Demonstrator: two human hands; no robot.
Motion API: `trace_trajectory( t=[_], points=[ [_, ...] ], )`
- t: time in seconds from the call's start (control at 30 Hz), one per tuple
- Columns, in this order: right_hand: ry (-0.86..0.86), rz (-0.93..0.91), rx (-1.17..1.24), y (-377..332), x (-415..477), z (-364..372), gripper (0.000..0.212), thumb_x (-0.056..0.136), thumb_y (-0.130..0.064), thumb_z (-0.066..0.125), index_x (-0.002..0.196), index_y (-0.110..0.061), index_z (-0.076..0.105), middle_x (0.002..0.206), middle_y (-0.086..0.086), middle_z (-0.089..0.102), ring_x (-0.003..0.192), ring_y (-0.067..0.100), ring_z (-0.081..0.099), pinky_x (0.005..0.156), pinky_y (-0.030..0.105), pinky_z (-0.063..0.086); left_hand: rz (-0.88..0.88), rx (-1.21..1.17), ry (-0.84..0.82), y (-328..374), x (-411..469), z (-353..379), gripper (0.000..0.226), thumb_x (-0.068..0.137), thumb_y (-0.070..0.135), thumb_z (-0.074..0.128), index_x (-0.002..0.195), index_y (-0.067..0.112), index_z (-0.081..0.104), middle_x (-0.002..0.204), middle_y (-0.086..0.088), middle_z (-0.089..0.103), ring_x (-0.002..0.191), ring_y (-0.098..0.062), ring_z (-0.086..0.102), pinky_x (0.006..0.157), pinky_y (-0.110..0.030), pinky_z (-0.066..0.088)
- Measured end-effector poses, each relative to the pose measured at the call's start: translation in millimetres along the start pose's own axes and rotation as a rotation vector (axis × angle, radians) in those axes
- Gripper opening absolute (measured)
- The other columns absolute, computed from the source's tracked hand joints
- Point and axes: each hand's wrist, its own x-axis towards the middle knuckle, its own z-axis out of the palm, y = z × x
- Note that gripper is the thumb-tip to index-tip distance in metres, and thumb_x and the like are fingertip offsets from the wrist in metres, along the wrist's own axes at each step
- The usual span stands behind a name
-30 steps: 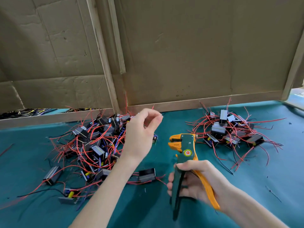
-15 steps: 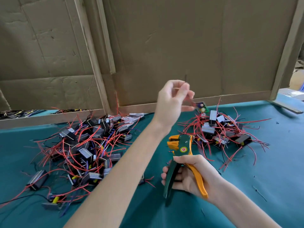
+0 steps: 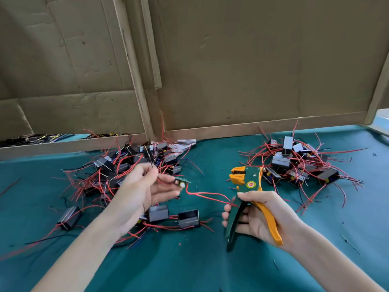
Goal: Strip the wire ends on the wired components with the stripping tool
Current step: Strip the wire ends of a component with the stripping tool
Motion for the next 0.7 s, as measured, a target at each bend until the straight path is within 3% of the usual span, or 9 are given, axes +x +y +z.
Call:
trace_trajectory(
  t=[0.1,0.2,0.27,0.37,0.5,0.57,0.7],
  points=[
    [0.016,-0.017,-0.018,-2,-1,0,0.018,0.070,-0.009,0.061,0.083,0.002,0.056,0.080,0.027,0.065,0.069,0.040,0.068,0.064,0.050,0.058,-0.101,0.047,0.026,-24,-13,-1,0.008,0.098,-0.001,0.042,0.100,0.006,0.043,0.076,-0.016,0.068,0.072,-0.028,0.070,0.061,-0.030,0.059],
    [0.026,-0.047,-0.064,-5,-3,-1,0.017,0.070,-0.010,0.060,0.081,0.003,0.056,0.079,0.027,0.065,0.068,0.039,0.068,0.062,0.049,0.059,-0.109,0.174,0.039,-39,-26,1,0.032,0.092,-0.012,0.046,0.111,0.013,0.048,0.084,-0.016,0.069,0.074,-0.019,0.069,0.063,-0.023,0.057],
    [0.040,-0.069,-0.082,-7,-4,-1,0.018,0.071,-0.010,0.059,0.082,0.003,0.055,0.078,0.027,0.066,0.067,0.039,0.068,0.060,0.048,0.059,-0.105,0.213,0.017,-41,-30,2,0.039,0.088,-0.012,0.054,0.113,0.017,0.053,0.095,-0.017,0.068,0.086,-0.022,0.070,0.073,-0.025,0.058],
    [0.053,-0.084,-0.086,-8,-5,-2,0.019,0.071,-0.010,0.060,0.085,0.000,0.053,0.079,0.027,0.066,0.068,0.039,0.068,0.060,0.048,0.058,-0.066,0.312,-0.029,-37,-32,1,0.032,0.081,-0.010,0.065,0.105,0.012,0.066,0.107,-0.018,0.066,0.101,-0.027,0.067,0.091,-0.031,0.053],
    [0.053,-0.081,-0.080,-8,-6,-2,0.020,0.070,-0.010,0.059,0.087,-0.001,0.052,0.079,0.027,0.066,0.067,0.039,0.068,0.060,0.048,0.059,-0.083,0.347,-0.060,-35,-35,2,0.023,0.077,-0.004,0.072,0.090,0.015,0.078,0.098,-0.009,0.073,0.095,-0.017,0.068,0.080,-0.018,0.052],
    [0.049,-0.082,-0.078,-8,-6,-2,0.020,0.071,-0.010,0.059,0.087,0.000,0.053,0.079,0.027,0.066,0.067,0.039,0.068,0.060,0.048,0.059,-0.039,0.476,-0.092,-35,-39,3,0.019,0.074,0.001,0.077,0.084,0.018,0.079,0.098,-0.004,0.073,0.090,-0.011,0.069,0.077,-0.013,0.051],
    [0.044,-0.076,-0.084,-8,-6,-2,0.019,0.072,-0.010,0.058,0.084,0.004,0.056,0.079,0.026,0.066,0.067,0.038,0.068,0.061,0.047,0.059,0.184,0.996,-0.232,-35,-49,5,0.010,0.078,0.016,0.078,0.080,0.026,0.077,0.101,0.014,0.062,0.089,0.002,0.062,0.081,-0.008,0.043]
  ],
)
